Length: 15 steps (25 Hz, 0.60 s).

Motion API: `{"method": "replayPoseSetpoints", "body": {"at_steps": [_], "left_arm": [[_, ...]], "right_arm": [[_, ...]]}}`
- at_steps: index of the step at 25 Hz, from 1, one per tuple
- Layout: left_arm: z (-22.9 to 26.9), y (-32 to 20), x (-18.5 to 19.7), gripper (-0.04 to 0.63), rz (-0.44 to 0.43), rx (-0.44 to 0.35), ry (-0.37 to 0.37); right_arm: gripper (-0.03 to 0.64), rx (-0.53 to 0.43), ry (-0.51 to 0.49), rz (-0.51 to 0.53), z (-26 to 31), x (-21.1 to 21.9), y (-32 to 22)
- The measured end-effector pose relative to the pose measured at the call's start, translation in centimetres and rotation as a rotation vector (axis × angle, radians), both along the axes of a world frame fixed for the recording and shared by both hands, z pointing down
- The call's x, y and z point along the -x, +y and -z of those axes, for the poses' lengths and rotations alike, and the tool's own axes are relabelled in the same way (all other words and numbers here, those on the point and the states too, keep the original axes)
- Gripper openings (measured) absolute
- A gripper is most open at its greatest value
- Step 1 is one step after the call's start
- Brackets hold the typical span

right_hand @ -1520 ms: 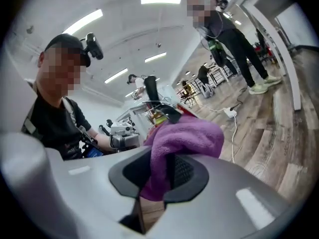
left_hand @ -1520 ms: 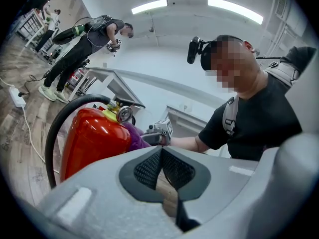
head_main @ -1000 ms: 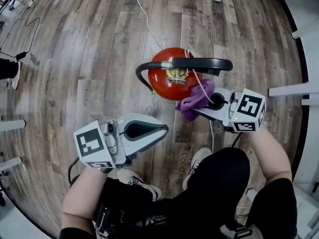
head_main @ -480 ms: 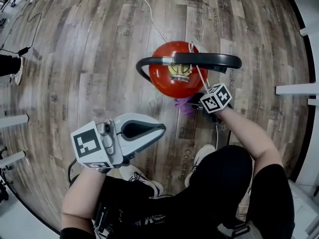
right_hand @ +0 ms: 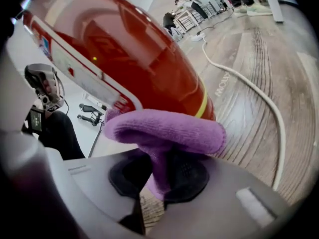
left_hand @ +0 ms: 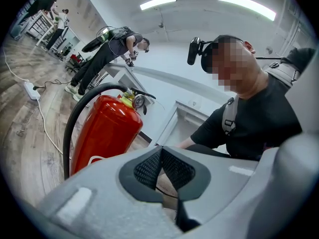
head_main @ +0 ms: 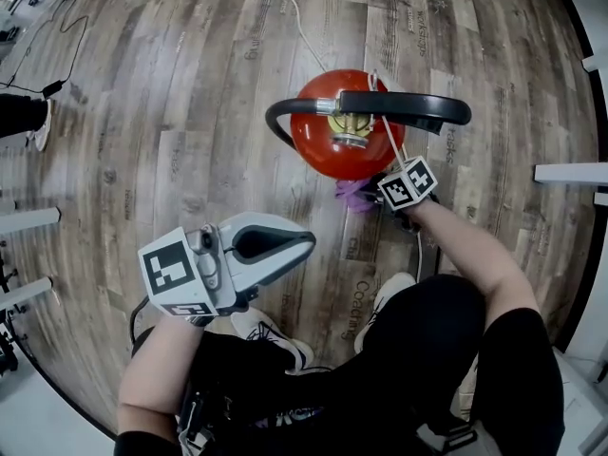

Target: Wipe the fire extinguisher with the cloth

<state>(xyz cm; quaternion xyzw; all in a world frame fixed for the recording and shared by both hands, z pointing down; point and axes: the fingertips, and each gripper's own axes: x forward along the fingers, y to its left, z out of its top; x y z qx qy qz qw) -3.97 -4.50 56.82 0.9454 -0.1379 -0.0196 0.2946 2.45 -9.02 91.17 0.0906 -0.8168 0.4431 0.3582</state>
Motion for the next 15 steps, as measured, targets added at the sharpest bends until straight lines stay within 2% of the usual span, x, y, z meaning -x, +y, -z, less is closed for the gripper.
{"method": "replayPoseSetpoints", "body": {"at_steps": [4, 12, 15], "left_arm": [[0.0, -0.4, -0.5, 0.000, -0.015, -0.007, -0.006], [-1.4, -2.0, -1.3, 0.002, -0.012, 0.040, -0.046], [-0.5, -2.6, -1.1, 0.103, 0.017, 0.067, 0.007]], "right_arm": [[0.064, -0.077, -0.114, 0.032, 7.2, 0.1, -0.3], [0.064, -0.259, -0.340, 0.005, 26.1, -0.2, -1.5], [0.064, -0.309, -0.411, -0.006, 31.4, 0.3, -1.2]]}}
